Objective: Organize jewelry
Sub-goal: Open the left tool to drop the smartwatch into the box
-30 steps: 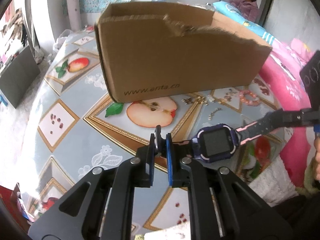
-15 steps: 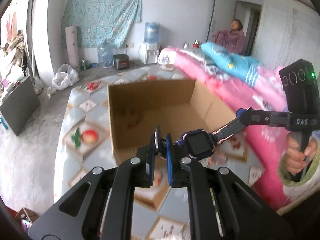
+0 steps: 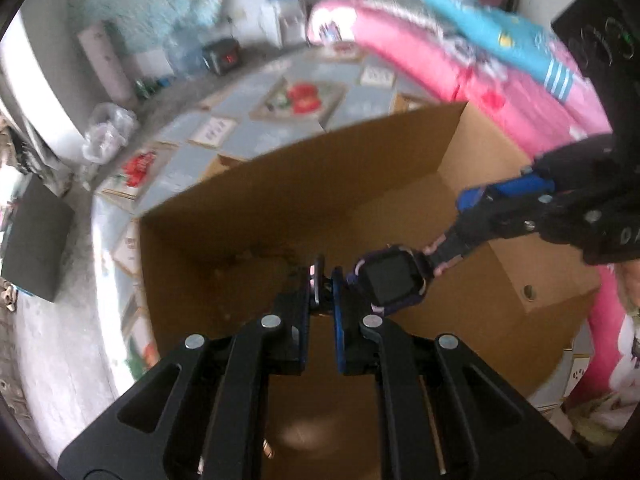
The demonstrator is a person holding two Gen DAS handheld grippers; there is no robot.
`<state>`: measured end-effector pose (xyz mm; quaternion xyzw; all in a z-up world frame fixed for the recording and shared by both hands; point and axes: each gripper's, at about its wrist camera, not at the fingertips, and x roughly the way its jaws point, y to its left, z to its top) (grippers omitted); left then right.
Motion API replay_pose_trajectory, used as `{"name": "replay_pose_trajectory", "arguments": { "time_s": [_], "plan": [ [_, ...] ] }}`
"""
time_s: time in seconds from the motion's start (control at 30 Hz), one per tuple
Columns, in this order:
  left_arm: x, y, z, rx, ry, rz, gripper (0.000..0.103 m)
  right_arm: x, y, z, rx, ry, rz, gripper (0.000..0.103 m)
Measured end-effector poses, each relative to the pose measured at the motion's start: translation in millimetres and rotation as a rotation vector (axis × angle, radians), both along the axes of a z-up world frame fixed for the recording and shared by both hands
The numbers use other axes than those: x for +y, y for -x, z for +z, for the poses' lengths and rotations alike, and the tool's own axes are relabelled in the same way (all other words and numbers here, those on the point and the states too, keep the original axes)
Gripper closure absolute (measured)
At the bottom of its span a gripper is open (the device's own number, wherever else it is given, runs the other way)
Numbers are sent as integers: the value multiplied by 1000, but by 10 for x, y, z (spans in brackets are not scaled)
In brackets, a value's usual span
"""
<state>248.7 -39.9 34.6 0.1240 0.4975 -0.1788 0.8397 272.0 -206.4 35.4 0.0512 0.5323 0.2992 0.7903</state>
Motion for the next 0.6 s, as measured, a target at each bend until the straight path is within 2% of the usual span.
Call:
{"name": "replay_pose_trajectory", "arguments": {
  "time_s": [0.07,0.13,0.2,0.27,0.33,0.4,0.5,0.6],
  "plan": [
    [-57,-205,-140,61,-10,-5,94,38,-110,-77,-3,55,-1,86],
    [-79,-314,-279,117,-25,2,94,54,-220,-156,-19,123,-9,79],
    [-90,-415,-358,132,-41,24,93,44,-314,-216,-19,158,-14,71],
    [-95,-454,-414,148,-51,27,75,-17,-381,-231,-26,169,-33,66],
    [-83,-476,-437,148,-54,36,70,-91,-388,-201,-40,149,-42,66],
    [-59,-477,-415,146,-40,46,70,-172,-386,-145,-56,117,-54,63],
    [24,-453,-267,94,-18,74,65,-284,-332,-22,-116,119,-90,62],
    [119,-338,-30,27,17,104,53,-334,-242,93,-148,116,-101,62]
  ]
}}
